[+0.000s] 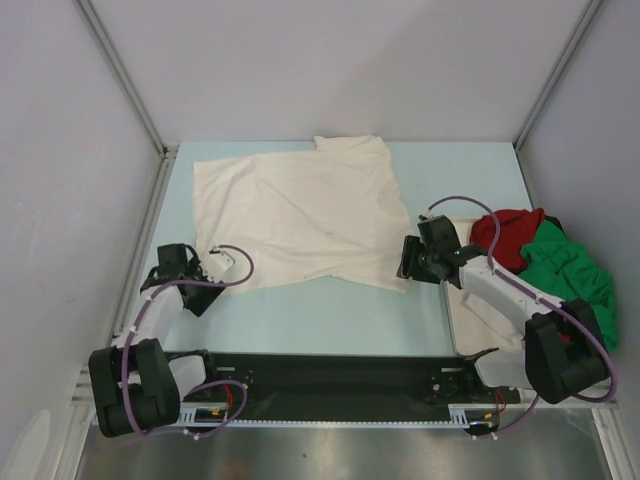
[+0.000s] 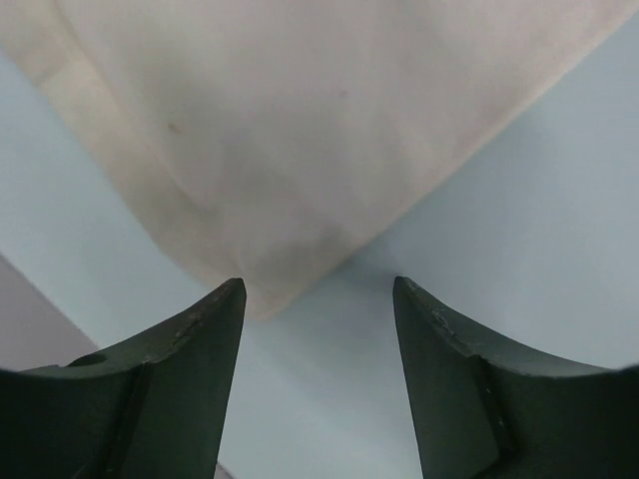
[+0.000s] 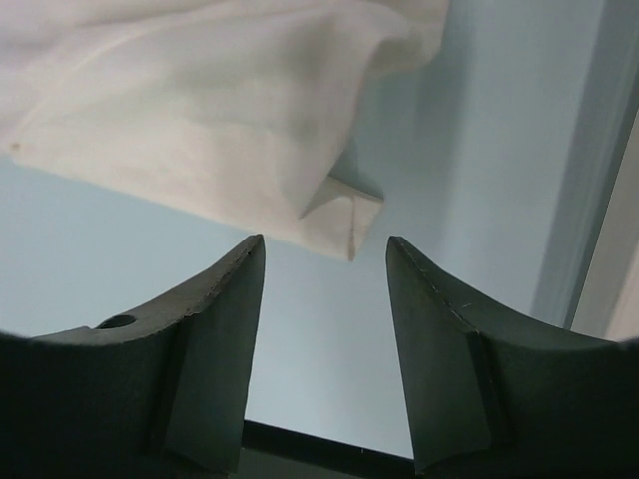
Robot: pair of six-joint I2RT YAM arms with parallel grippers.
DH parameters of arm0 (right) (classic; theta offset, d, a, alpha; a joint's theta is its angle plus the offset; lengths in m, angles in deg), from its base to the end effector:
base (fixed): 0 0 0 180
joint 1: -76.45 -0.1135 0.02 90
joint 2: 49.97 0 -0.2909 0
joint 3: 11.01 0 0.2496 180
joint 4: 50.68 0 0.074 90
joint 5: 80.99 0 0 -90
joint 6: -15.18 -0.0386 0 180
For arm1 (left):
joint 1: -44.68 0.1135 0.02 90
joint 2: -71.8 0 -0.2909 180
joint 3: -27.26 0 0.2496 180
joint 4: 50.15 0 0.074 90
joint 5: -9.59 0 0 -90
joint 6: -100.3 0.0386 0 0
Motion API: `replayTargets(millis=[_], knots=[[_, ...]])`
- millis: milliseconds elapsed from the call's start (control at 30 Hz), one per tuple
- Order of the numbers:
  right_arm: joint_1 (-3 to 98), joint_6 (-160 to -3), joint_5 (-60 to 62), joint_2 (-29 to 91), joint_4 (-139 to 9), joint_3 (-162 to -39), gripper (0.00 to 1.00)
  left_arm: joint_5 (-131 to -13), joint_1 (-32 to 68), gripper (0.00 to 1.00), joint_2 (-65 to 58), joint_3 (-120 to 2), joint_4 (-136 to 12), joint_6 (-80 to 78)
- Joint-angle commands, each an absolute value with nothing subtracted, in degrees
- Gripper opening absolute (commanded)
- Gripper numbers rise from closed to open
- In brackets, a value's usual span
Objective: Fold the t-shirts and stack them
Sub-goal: Flatten the tshirt out
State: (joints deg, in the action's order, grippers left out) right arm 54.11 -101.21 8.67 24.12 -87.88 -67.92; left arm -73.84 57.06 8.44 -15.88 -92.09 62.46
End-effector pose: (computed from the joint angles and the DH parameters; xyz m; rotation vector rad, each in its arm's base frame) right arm 0.2259 0.0931 0.2280 0.0879 2.5545 0.3457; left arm 0.1731 0.0335 0.1879 0.9413 2.4905 0.2231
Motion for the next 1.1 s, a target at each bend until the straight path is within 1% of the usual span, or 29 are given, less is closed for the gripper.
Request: replayTargets(millis=[0,67,200,267,300,367,400,433,467,533,567,633,667,700,833,933,1067], knots=[[53.96,-101.45,9.54,26.49,-86.04,-66.93,0.57,-75.74,55.49,0.67,8.43,-13.98,-87.62,67.16],[53.96,-100.75,7.27,29.21,-83.42,-66.58,0.57,-77.59,55.14,0.68,7.11,-13.28,-84.72,66.55],[53.87,-100.05,5.15,34.4,-80.59,-66.75,0.53,-78.38,54.61,0.67,4.21,-12.75,-81.73,65.15],[53.78,-100.39,3.3,36.16,-79.36,-66.14,0.44,-78.82,54.09,0.63,4.03,-12.05,-80.49,64.62],[53.69,-100.66,2.77,36.51,-78.83,-65.7,0.31,-78.82,54.0,0.56,3.77,-11.7,-79.97,64.35],[53.78,-101.1,2.42,36.08,-78.74,-64.56,0.14,-78.3,53.82,0.44,3.59,-11.52,-79.88,63.74],[53.78,-101.71,2.59,35.29,-79.26,-64.38,0.06,-78.3,53.82,0.21,3.5,-11.69,-80.22,63.3],[53.78,-101.89,2.94,34.33,-80.05,-64.12,0.0,-78.56,53.82,0.06,3.59,-12.22,-80.23,62.6],[53.78,-102.24,3.29,31.36,-82.49,-64.03,0.0,-78.91,53.82,0.0,3.94,-12.57,-80.14,60.77],[53.43,-102.59,3.99,27.83,-86.28,-64.29,0.0,-80.23,53.91,0.0,5.95,-13.8,-81.19,59.35],[53.17,-102.59,4.26,25.55,-91.26,-64.55,0.0,-80.14,54.17,0.0,7.01,-14.24,-82.15,58.65],[52.47,-103.81,4.0,18.7,-96.47,-65.17,0.0,-80.23,54.52,0.0,9.99,-15.38,-85.84,58.29],[51.24,-104.52,3.65,16.33,-101.02,-65.0,0.0,-80.23,55.04,0.0,13.14,-15.56,-87.16,58.37],[50.27,-105.57,3.21,10.99,-103.15,-64.82,0.0,-80.23,55.22,0.0,15.0,-15.65,-89.52,58.55],[46.84,-113.48,-2.31,0.6,-107.91,-62.71,0.0,-81.99,56.1,0.0,20.11,-18.28,-97.87,58.9],[45.96,-117.53,-3.21,-5.12,-112.83,-63.58,0.0,-82.51,57.07,0.0,22.31,-20.74,-104.12,59.08],[45.69,-118.94,-3.38,-9.36,-118.37,-66.48,0.0,-83.13,57.42,0.0,23.1,-24.61,-109.66,58.82]])
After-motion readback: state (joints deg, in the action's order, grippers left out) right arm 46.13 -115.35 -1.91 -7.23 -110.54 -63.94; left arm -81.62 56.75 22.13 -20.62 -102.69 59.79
